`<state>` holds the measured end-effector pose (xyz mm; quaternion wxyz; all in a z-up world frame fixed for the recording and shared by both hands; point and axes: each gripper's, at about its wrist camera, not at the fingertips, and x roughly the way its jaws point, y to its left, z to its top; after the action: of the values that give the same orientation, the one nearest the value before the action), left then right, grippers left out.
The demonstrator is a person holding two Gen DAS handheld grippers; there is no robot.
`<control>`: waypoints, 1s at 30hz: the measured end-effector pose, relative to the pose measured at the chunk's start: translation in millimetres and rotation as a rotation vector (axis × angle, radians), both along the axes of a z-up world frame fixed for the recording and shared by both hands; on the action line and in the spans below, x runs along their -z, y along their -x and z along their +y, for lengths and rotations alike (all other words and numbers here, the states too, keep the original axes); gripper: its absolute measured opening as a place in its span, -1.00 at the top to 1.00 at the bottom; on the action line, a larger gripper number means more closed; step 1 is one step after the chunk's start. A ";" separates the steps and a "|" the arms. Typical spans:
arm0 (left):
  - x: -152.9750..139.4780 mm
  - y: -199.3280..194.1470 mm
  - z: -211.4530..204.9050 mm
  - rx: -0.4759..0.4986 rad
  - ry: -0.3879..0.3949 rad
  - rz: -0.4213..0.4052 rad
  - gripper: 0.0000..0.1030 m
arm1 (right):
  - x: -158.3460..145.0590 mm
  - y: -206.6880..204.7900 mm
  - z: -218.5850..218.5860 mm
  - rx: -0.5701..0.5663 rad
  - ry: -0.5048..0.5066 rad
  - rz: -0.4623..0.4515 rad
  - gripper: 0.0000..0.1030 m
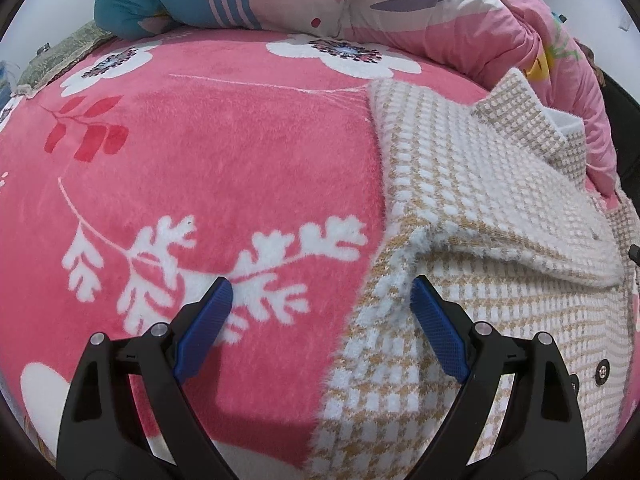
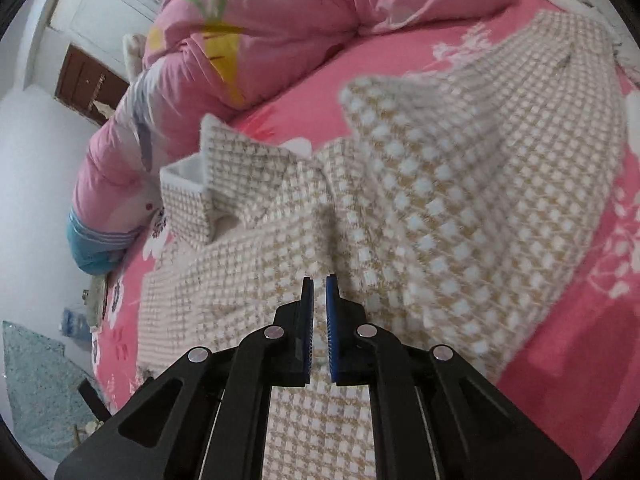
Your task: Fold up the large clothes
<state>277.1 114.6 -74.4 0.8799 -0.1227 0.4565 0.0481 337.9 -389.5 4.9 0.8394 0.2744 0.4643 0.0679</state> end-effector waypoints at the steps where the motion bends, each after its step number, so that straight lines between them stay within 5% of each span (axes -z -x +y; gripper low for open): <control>1: -2.0 1.9 2.4 0.000 0.020 -0.013 -0.69 | -9.3 2.7 4.6 -0.014 0.039 -0.002 0.84; 8: -46.0 23.6 8.6 0.011 0.073 -0.197 -0.68 | -25.0 -8.2 51.6 -0.178 0.182 -0.071 0.83; 11: -70.6 9.9 -14.0 0.077 0.040 -0.232 -0.69 | 9.6 -21.0 71.2 -0.224 0.298 0.042 0.83; 14: -76.2 -20.9 -39.1 0.122 0.024 -0.169 -0.69 | 42.6 -25.4 61.3 -0.180 0.282 0.132 0.83; 19: -53.6 -77.4 -63.1 0.163 -0.008 -0.069 -0.68 | 15.0 -17.7 65.2 -0.138 0.354 0.147 0.73; 23: -16.5 -98.0 -57.9 0.149 -0.063 0.037 -0.69 | -15.4 -22.7 99.2 -0.210 0.377 0.045 0.28; 25: -2.6 -97.4 -44.9 0.135 0.007 0.049 -0.72 | -21.9 -30.0 128.9 -0.267 0.400 -0.015 0.06; 27: -2.8 -93.0 -39.8 0.137 0.032 0.020 -0.72 | -14.9 -36.8 151.3 -0.313 0.411 -0.027 -0.03; 30: -6.1 -92.8 -42.3 0.142 0.010 0.022 -0.72 | 36.6 -50.7 170.4 -0.364 0.454 0.054 -0.15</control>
<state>369.9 72.3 -68.3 0.8754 -0.0941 0.4739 -0.0153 388.6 -219.1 -31.7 0.8406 -0.0068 0.5314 0.1044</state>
